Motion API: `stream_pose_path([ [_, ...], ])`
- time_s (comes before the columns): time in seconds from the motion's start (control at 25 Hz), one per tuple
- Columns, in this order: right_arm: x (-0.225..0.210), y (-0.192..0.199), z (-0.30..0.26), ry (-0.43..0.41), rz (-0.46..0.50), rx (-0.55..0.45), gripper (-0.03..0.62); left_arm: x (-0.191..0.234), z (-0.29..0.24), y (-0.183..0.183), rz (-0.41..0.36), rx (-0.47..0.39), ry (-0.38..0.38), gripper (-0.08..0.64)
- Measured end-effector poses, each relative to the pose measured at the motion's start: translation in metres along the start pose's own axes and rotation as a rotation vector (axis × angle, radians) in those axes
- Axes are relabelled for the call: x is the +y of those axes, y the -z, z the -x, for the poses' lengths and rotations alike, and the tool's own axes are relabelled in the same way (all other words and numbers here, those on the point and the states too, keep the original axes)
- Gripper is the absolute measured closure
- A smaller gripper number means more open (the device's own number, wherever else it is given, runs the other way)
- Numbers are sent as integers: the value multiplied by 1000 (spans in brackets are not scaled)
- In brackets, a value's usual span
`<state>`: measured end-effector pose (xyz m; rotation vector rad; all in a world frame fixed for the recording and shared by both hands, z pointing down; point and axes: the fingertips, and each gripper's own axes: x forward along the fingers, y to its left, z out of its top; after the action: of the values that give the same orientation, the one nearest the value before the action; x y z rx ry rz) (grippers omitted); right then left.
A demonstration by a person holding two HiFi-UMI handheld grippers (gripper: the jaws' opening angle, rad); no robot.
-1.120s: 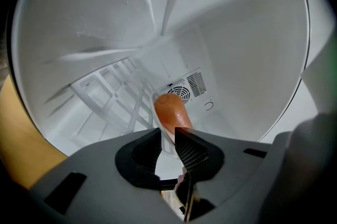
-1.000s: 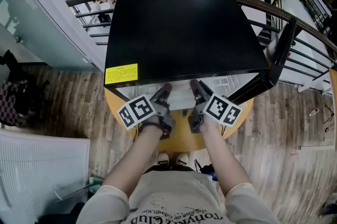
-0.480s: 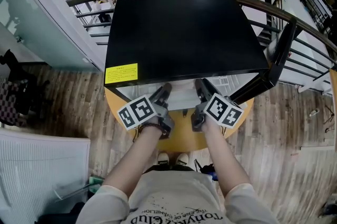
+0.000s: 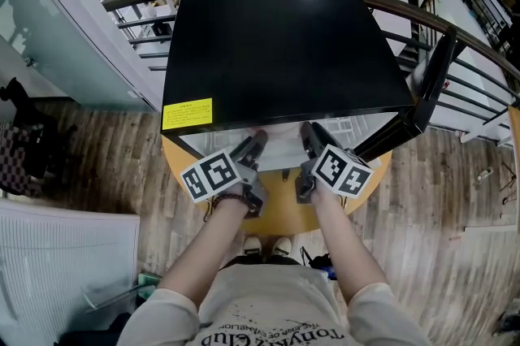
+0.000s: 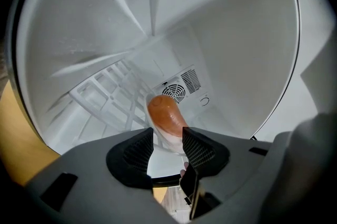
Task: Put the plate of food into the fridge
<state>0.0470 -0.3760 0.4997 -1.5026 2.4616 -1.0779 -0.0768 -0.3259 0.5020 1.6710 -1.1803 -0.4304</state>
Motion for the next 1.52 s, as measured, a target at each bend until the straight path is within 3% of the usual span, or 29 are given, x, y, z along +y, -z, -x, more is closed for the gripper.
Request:
stream_pose_path([
  [0.52,1,4,2,19,23,0,479,1,11,2,-56,17,-40,324],
  [1.0,6,12,17,2,17,2,479,6,30,5,-81,12,-41,324],
  [1.32,15,33,50,4,137,35,500,0,59,15,-344,37,-53,330],
  [1.52,24,57,76,4,240,82,534,-2,77,42,-496,83,-47,477],
])
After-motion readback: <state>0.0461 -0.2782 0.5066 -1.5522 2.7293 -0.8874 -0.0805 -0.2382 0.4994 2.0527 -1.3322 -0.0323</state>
